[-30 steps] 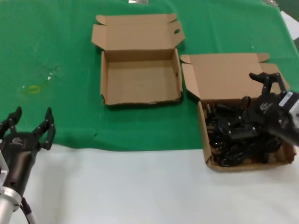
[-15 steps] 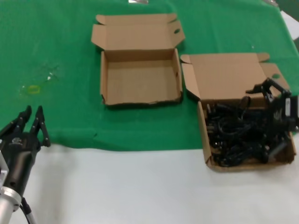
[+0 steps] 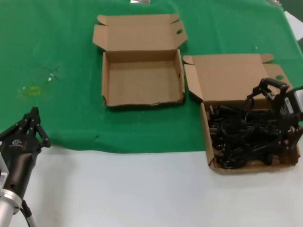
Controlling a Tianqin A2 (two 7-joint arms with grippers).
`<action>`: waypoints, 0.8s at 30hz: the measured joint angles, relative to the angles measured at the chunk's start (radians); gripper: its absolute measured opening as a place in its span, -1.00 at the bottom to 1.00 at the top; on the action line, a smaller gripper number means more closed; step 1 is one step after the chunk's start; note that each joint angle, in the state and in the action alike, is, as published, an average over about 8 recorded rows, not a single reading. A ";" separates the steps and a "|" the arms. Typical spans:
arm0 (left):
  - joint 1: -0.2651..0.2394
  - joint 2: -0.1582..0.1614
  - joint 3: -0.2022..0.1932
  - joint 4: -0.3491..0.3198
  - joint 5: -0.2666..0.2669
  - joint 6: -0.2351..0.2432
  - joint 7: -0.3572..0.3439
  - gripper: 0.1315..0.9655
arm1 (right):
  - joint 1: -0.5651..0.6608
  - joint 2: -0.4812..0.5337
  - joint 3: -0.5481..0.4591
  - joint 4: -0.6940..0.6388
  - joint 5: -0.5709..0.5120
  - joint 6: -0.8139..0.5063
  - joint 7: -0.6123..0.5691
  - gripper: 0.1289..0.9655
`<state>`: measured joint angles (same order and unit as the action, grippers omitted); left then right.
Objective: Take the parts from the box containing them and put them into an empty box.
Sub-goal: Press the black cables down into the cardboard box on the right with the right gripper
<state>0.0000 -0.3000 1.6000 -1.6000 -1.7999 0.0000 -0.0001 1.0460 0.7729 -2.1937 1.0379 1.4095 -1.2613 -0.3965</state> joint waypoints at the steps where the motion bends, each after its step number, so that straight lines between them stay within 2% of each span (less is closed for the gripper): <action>1: 0.000 0.000 0.000 0.000 0.000 0.000 0.000 -0.96 | 0.015 -0.012 -0.004 -0.023 -0.011 -0.004 -0.017 1.00; 8: 0.000 0.000 0.000 0.000 0.000 0.000 0.000 -0.96 | 0.069 -0.074 -0.019 -0.139 -0.062 -0.009 -0.092 1.00; 20: 0.000 0.000 0.000 0.000 0.000 0.000 0.000 -0.97 | 0.081 -0.125 -0.019 -0.227 -0.096 -0.005 -0.143 0.95; 24: 0.000 0.000 0.000 0.000 0.000 0.000 0.000 -0.97 | 0.091 -0.133 -0.020 -0.247 -0.108 -0.003 -0.149 0.84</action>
<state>0.0000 -0.3000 1.6000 -1.6000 -1.7999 0.0000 -0.0001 1.1366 0.6401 -2.2137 0.7904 1.3015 -1.2648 -0.5451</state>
